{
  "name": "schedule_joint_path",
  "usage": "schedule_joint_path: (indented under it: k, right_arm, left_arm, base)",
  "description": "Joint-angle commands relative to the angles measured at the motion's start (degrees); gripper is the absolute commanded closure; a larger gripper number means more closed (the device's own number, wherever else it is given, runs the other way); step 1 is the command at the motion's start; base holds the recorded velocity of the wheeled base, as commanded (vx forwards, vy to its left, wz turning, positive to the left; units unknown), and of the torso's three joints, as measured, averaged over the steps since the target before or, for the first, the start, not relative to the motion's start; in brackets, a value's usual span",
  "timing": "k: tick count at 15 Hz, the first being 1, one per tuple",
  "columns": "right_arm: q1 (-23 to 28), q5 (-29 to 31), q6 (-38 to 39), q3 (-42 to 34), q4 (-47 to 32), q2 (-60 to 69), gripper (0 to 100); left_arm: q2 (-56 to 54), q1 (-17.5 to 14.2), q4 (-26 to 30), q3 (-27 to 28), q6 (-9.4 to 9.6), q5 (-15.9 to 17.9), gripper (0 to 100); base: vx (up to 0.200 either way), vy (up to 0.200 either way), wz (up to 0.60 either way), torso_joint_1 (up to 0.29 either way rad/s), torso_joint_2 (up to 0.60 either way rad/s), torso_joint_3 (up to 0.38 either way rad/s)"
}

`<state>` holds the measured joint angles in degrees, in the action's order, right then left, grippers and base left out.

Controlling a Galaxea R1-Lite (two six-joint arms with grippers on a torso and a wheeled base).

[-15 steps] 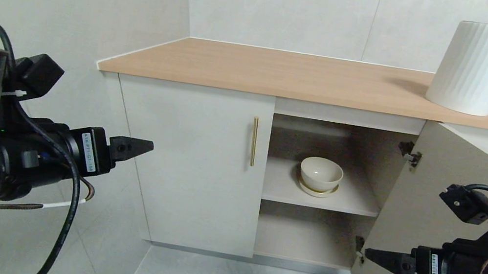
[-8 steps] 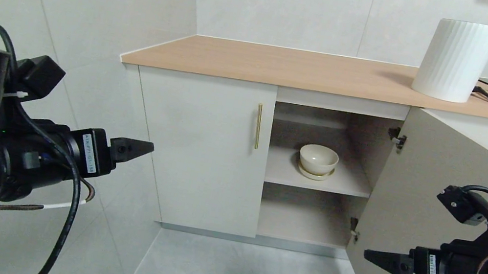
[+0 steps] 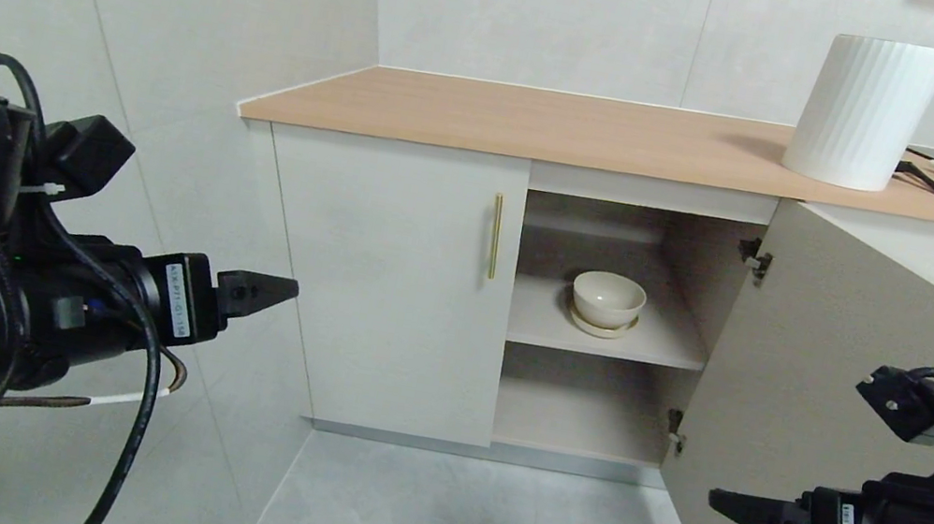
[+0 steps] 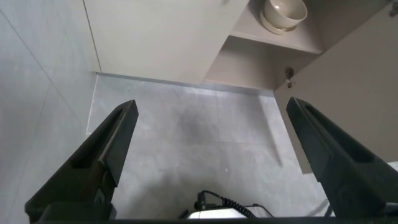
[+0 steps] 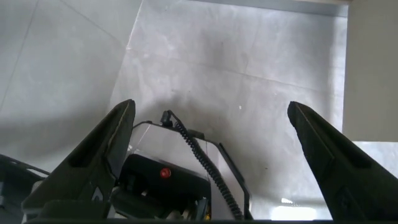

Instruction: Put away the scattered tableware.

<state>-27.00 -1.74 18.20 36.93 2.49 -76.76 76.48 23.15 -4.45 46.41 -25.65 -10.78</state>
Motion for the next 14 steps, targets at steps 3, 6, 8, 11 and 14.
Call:
schedule_joint_path:
  k: [3, 6, 8, 11, 14]
  right_arm:
    - [0.1, 0.3, 0.0, -1.7, -0.3, 3.0, 0]
    - [0.5, 1.9, -0.2, -1.6, -0.6, 2.3, 0]
    - [1.1, 3.3, -0.2, -1.7, -1.1, 0.8, 0]
    - [1.3, 3.7, -0.3, -1.6, -1.8, 0.2, 0]
    - [1.6, 3.8, -0.4, 1.5, -10.3, 0.2, 0]
  left_arm:
    - [1.1, 0.1, 0.0, -0.1, -0.02, -0.1, 0]
    - [1.5, 0.1, 0.0, -0.1, -0.02, -0.2, 0]
    - [1.6, 0.1, 0.0, -0.1, -0.02, -0.1, 0]
    - [1.6, 0.1, 0.0, -0.1, -0.02, -0.1, 0]
    - [1.7, 0.1, 0.0, -0.2, -0.02, 0.0, 0]
  base:
    - [0.000, -0.067, 0.00, 0.001, 0.00, -0.002]
    - [0.000, -0.200, 0.00, -0.001, 0.00, 0.002]
    - [0.000, -0.200, 0.00, 0.012, 0.00, -0.002]
    - [0.000, -0.200, 0.00, 0.002, 0.00, 0.005]
    - [0.000, -0.200, 0.00, 0.005, 0.00, 0.007]
